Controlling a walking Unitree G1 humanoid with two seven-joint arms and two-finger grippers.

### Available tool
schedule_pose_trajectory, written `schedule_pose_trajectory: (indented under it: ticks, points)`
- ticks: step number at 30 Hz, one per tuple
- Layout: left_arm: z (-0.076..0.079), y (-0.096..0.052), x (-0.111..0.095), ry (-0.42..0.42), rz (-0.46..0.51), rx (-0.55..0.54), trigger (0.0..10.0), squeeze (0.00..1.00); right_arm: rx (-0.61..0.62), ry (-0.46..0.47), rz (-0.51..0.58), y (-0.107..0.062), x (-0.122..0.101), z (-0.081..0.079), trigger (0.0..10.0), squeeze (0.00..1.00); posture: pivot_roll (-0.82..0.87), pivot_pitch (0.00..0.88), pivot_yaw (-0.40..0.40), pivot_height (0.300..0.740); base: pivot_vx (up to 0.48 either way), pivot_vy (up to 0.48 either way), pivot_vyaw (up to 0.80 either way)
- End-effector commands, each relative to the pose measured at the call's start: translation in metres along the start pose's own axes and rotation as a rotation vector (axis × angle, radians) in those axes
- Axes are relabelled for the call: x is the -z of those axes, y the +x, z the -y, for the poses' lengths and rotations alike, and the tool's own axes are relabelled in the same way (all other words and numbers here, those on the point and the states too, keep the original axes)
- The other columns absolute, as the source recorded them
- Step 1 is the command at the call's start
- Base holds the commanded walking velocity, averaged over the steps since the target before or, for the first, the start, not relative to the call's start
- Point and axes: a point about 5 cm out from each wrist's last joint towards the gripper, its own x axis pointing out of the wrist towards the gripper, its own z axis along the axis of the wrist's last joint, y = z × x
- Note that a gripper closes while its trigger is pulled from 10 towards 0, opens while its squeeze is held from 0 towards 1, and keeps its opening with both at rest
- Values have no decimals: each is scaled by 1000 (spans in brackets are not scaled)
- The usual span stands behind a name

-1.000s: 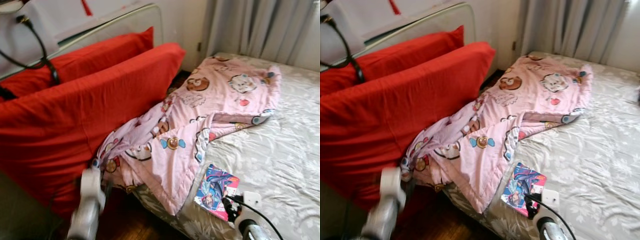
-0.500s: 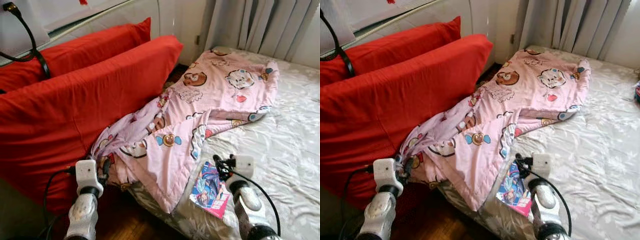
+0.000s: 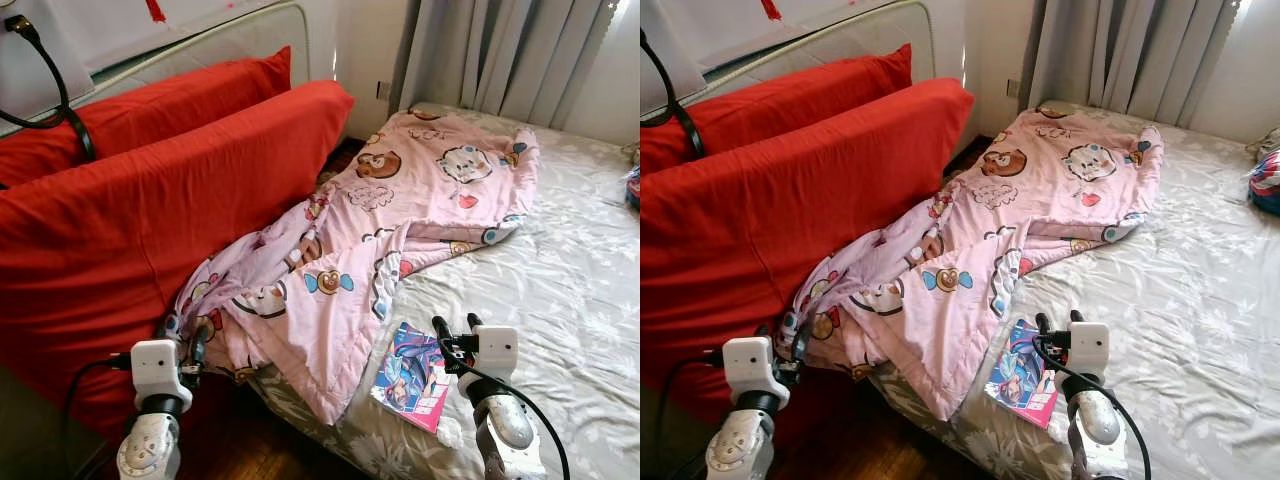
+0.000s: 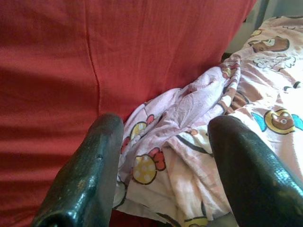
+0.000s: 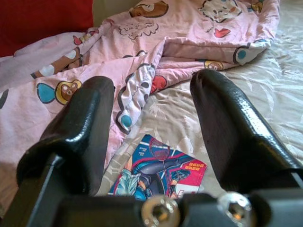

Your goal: Clean up the room

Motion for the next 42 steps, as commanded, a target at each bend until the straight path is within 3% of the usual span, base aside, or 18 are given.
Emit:
schedule_pose_trajectory:
  ticks: [1,6,12,17,24,42]
  points:
    - [-2,-1,-2,1,0,16,10000,0,11,9,-21,0,1,0,10000,0,32,43,12,731,0,0,0]
    - [-2,2,-7,3,-1,41,10000,0,23,1,-14,2,-2,1,10000,0,31,80,16,701,0,0,0]
    - [-2,5,-14,-27,13,13,10000,0,37,8,18,5,-10,4,10000,0,34,139,18,701,0,0,0]
    - [0,4,-17,-38,14,0,10000,0,48,23,-17,6,-6,2,10000,0,40,161,12,701,0,0,0]
    - [-2,-1,-17,-35,1,-9,10000,0,49,-3,-20,4,-6,4,10000,0,41,179,16,657,0,0,0]
    - [0,-2,-17,-25,-27,0,10000,0,45,3,-68,2,-1,7,10000,0,33,198,18,657,0,0,0]
